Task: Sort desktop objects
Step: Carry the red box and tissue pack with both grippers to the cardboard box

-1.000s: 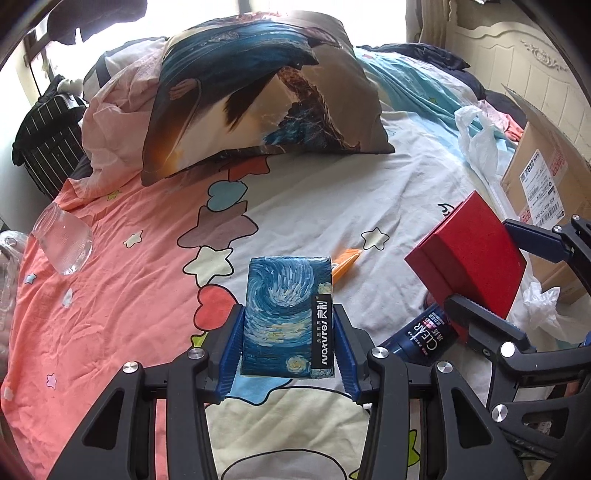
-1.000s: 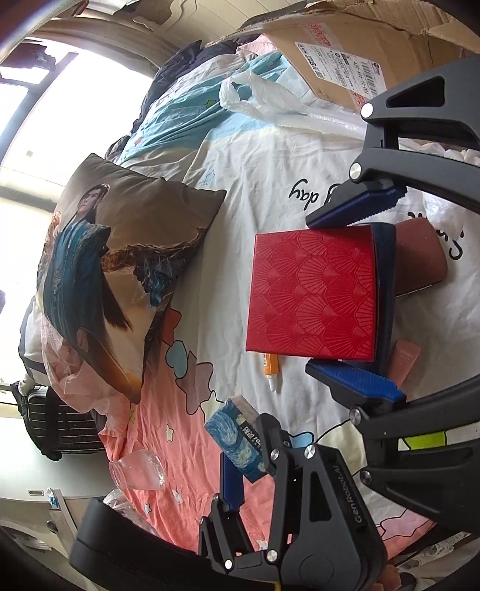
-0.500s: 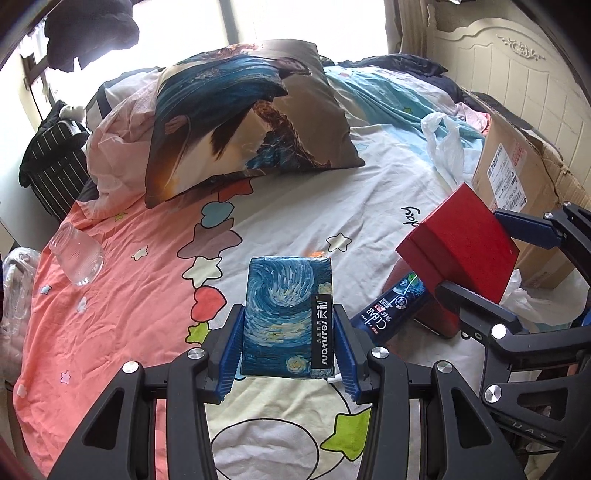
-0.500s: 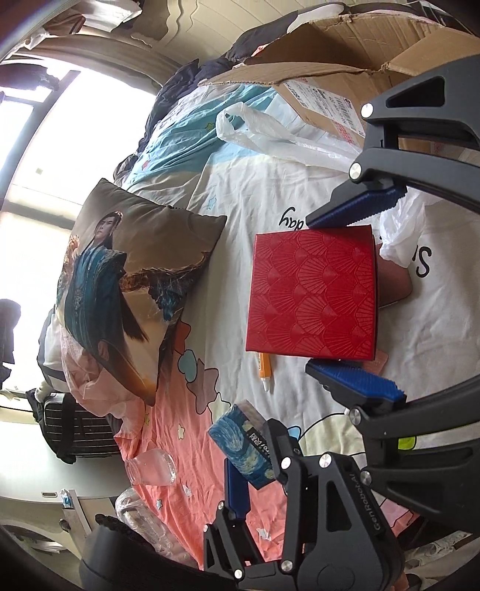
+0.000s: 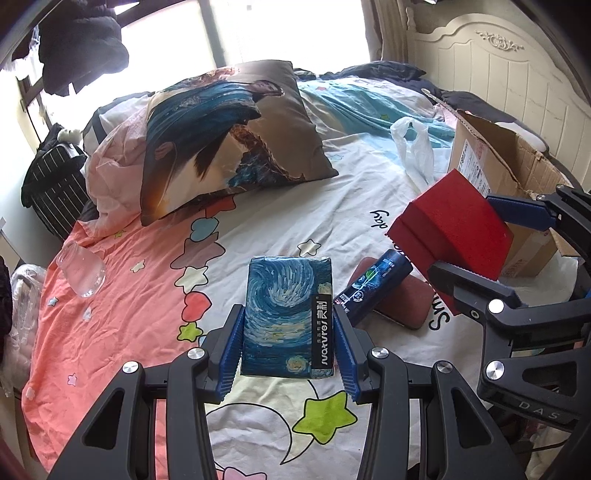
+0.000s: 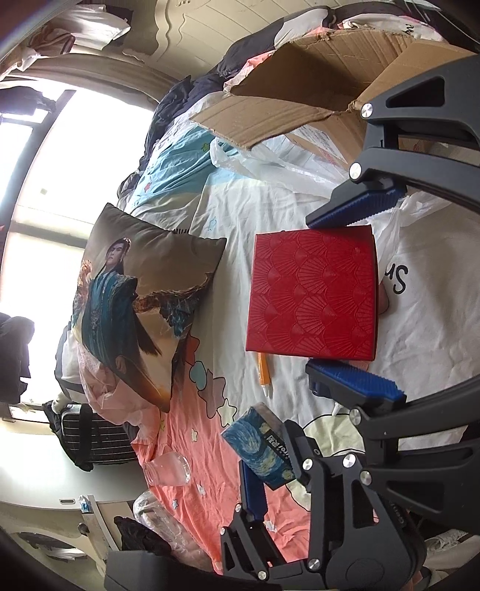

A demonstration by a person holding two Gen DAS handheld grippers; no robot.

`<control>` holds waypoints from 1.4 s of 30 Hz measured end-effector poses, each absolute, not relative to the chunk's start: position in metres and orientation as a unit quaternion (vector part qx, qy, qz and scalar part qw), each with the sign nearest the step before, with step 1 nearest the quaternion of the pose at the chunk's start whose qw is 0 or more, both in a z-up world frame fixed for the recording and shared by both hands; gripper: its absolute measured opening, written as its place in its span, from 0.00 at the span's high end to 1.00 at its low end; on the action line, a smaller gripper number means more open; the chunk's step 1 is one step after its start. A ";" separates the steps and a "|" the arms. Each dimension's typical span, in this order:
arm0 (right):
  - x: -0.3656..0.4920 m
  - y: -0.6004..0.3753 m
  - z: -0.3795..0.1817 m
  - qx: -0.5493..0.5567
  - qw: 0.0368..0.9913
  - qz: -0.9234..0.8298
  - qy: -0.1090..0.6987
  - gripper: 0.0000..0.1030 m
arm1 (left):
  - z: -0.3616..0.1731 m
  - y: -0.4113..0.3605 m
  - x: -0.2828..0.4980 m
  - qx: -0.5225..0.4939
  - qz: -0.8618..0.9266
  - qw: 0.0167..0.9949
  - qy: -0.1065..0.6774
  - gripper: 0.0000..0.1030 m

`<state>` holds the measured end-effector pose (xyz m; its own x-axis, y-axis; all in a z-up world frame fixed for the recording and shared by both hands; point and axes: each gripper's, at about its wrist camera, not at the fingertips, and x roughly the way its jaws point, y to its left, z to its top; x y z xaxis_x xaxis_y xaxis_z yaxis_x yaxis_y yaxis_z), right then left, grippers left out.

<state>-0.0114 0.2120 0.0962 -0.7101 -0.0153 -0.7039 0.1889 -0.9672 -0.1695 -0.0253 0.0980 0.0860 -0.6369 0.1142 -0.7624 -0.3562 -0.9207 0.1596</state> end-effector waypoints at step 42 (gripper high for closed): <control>0.049 0.324 0.132 0.343 -0.029 -0.936 0.065 0.35 | 0.125 0.206 0.021 -0.355 0.892 0.211 0.182 0.55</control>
